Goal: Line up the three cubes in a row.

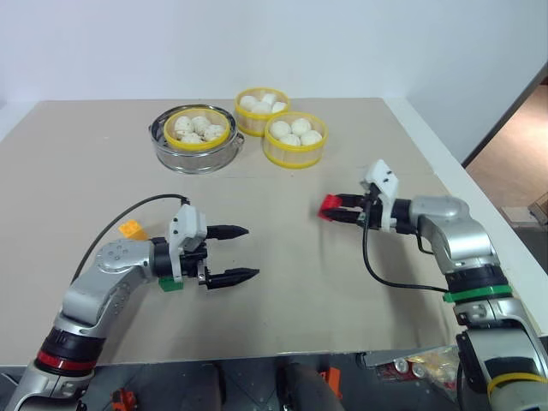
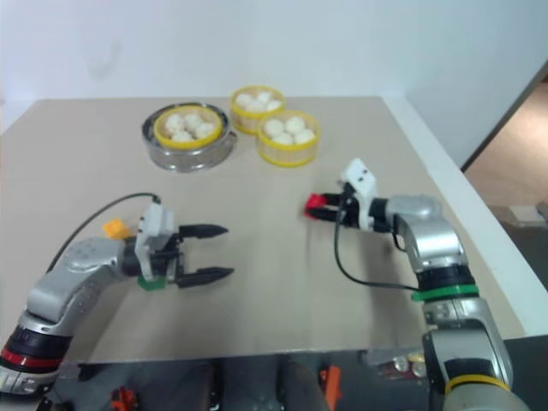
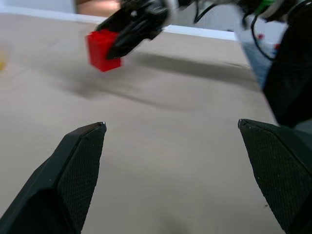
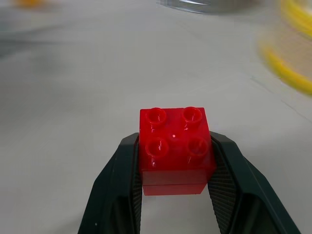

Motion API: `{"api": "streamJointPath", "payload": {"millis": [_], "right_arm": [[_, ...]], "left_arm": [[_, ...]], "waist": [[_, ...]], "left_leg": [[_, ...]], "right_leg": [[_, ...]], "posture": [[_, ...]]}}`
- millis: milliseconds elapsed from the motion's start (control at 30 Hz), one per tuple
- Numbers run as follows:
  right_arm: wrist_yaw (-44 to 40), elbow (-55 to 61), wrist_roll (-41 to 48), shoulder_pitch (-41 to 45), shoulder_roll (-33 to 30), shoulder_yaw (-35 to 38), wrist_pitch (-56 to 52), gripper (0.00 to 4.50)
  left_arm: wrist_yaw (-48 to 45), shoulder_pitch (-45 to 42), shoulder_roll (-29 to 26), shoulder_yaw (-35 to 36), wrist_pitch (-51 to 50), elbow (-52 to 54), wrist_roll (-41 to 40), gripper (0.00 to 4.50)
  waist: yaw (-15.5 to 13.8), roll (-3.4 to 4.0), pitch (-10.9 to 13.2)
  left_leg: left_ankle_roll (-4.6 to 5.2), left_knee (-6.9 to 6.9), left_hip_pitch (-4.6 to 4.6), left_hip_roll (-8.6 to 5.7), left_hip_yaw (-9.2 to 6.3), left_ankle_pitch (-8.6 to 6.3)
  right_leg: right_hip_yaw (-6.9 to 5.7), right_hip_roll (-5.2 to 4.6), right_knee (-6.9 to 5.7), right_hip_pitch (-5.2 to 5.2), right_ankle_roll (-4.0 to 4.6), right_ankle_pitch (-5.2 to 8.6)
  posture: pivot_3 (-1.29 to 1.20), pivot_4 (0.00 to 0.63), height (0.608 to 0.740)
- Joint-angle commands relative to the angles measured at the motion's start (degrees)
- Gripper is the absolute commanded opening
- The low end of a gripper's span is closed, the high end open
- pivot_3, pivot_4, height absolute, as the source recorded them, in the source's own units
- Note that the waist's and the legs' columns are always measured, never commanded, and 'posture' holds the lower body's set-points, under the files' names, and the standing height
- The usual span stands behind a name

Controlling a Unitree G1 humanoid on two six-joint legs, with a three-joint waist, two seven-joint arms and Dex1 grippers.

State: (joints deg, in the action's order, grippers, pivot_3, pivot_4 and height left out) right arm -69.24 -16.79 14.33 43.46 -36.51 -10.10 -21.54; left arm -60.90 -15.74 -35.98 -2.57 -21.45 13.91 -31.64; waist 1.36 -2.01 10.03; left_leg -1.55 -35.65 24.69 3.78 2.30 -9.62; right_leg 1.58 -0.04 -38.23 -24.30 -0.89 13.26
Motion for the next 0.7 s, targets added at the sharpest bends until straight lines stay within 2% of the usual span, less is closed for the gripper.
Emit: {"api": "streamJointPath", "payload": {"millis": [33, 233, 700], "right_arm": [[-8.3, 1.7, -0.6, 2.2, 1.0, -4.8, 2.6, 1.24], [-11.3, -6.0, -3.8, 6.4, 6.3, -8.2, 10.1, 1.24], [-13.0, -17.4, -8.3, 7.8, 9.5, -8.6, 18.4, 1.24]], "left_arm": [[-0.4, 2.5, -2.4, 2.6, 1.6, 1.9, 1.0, 4.5], [1.1, 4.7, -3.4, 4.7, 0.9, 3.3, 0.5, 4.5], [2.8, 7.6, -3.1, 5.2, 0.8, 6.5, 0.4, 4.5]], "waist": [[0.0, 0.0, 0.0], [-0.1, 0.03, 0.0], [-0.1, 0.05, 0.0]], "left_leg": [[0.0, 0.01, 0.0, 0.0, 0.0, 0.0], [-0.01, -0.04, 0.06, -0.01, 0.03, 0.0], [-0.02, -0.04, 0.02, 0.02, 0.06, 0.01]], "right_leg": [[-0.01, 0.0, 0.0, 0.0, 0.01, 0.02], [-0.03, -0.06, 0.0, -0.04, -0.01, 0.0], [-0.01, -0.05, -0.04, -0.03, 0.03, -0.01]], "posture": [[0.0, 0.15, 0.74], [0.0, 0.15, 0.74], [0.0, 0.15, 0.74]]}}
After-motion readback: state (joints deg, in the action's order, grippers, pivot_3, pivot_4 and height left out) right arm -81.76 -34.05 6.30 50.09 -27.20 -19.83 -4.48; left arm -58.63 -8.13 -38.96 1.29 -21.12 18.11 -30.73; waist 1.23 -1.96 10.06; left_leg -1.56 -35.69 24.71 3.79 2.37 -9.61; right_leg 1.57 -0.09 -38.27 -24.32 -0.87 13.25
